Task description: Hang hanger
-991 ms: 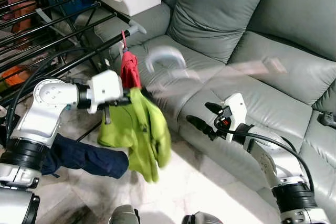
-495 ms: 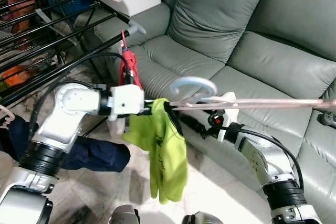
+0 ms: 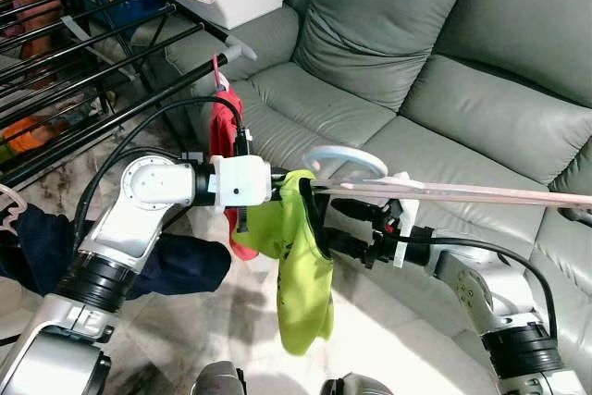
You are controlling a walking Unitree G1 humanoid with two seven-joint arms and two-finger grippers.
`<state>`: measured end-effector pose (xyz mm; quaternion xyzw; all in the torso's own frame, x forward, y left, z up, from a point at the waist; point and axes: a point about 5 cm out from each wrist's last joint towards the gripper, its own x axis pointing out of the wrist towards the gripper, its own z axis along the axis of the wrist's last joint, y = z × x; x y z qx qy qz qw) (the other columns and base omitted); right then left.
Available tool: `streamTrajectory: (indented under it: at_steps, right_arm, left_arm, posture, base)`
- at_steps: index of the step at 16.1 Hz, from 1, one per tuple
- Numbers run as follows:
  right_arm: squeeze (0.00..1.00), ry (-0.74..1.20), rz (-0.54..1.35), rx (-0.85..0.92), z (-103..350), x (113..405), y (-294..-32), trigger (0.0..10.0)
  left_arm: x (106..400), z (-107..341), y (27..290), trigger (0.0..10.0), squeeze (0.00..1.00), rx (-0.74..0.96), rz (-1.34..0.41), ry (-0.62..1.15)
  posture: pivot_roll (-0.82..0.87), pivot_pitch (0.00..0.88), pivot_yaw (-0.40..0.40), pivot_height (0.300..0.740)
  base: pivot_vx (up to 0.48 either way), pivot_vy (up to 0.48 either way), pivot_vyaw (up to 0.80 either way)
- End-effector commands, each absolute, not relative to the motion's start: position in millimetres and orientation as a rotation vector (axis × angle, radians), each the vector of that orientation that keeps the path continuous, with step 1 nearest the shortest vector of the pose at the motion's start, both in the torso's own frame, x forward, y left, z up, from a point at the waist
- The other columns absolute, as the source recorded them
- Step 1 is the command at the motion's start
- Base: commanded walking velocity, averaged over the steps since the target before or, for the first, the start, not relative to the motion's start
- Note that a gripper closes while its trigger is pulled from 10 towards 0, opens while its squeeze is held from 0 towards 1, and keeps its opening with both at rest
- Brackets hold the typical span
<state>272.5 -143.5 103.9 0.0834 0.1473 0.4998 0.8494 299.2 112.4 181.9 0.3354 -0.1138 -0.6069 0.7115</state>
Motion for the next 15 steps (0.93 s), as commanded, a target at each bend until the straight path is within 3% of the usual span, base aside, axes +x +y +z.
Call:
streamTrajectory:
  at_steps: [1,4,6,7,9,13,15]
  right_arm:
    - [0.00,0.263,1.102,0.158,117,273,-139,10.0]
    - [0.00,0.215,1.028,0.074,122,284,-146,10.0]
    - [0.00,0.170,0.955,-0.052,125,294,-151,10.0]
    - [0.00,0.156,0.889,-0.136,124,300,-155,10.0]
    - [0.00,0.186,0.916,-0.117,121,297,-159,10.0]
    - [0.00,0.209,0.962,-0.099,109,292,-151,10.0]
    - [0.00,0.207,0.975,-0.098,108,295,-145,10.0]
  left_arm:
    - [303,185,113,0.6,0.00,0.760,-1.318,-0.258]
    - [305,178,113,1.6,0.00,0.762,-1.296,-0.250]
    - [311,168,119,2.8,0.00,0.769,-1.233,-0.225]
    - [316,165,124,2.7,0.00,0.755,-1.172,-0.209]
    - [317,161,130,1.7,0.00,0.746,-1.141,-0.192]
    - [314,170,114,2.3,0.00,0.676,-1.141,-0.273]
    - [310,177,104,2.1,0.00,0.647,-1.165,-0.316]
  posture:
    - [-0.01,0.030,0.004,0.740]
    - [-0.02,0.029,0.008,0.740]
    - [-0.02,0.028,0.006,0.740]
    - [-0.02,0.027,0.006,0.740]
    - [-0.03,0.028,0.005,0.740]
    - [-0.02,0.027,-0.004,0.740]
    - [-0.02,0.029,-0.008,0.740]
  base:
    - [0.000,0.000,0.00]
    - [0.000,0.000,0.00]
    - [0.000,0.000,0.00]
    - [0.000,0.000,0.00]
    - [0.000,0.000,0.00]
    - [0.000,0.000,0.00]
    - [0.000,0.000,0.00]
